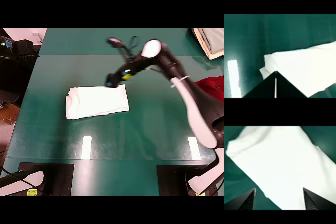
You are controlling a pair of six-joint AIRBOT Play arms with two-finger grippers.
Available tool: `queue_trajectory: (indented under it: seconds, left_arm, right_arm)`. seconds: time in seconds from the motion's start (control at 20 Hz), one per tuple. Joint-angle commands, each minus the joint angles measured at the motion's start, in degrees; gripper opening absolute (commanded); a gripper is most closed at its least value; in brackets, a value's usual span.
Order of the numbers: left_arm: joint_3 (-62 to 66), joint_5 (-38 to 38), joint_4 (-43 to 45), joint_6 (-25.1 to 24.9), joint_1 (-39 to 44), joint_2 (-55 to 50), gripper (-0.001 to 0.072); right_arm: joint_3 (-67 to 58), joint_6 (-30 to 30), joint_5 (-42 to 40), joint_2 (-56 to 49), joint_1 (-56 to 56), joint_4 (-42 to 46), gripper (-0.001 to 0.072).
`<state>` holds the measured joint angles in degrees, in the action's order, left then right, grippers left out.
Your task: Fold the shirts.
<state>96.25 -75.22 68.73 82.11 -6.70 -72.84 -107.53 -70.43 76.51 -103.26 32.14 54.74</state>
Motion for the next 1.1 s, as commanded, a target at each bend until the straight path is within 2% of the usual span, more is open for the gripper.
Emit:
queue_trajectory:
  seconds: [0.0,0.1,0.3,0.65,0.85,0.9,1.05]
  left_arm:
    - [-0.02,-0.74,-0.22,-0.04,-0.11,0.09,0.0024]
    - [-0.02,-0.68,-0.55,-0.04,0.07,0.09,0.0024]
    - [-0.02,-0.17,-0.61,-0.07,0.07,-0.02,0.0024]
    - [-0.02,-0.26,-0.63,-0.07,0.07,-0.02,0.0024]
    - [-0.02,-0.66,-0.66,-0.07,0.07,-0.02,0.0024]
    - [-0.02,-0.92,-0.79,-0.04,0.07,-0.02,0.0025]
    - [-0.02,-1.31,-2.58,-0.04,0.07,-0.02,0.0024]
  right_arm:
    - [11.45,-4.55,2.71,3.15,-11.87,1.77,0.0671]
    - [18.16,-6.54,-0.22,3.41,-16.83,-1.44,0.0673]
    - [25.38,-4.20,-4.61,0.92,-20.02,-15.72,0.0674]
    - [25.07,-1.73,-9.33,-6.43,-9.84,-27.12,0.0673]
    - [18.12,-1.68,-9.53,-10.97,-3.87,-28.06,0.0661]
    - [16.00,-1.68,-9.53,-11.89,-2.86,-28.02,0.0559]
    - [11.39,-0.70,-9.84,-12.63,-1.38,-27.02,0.0013]
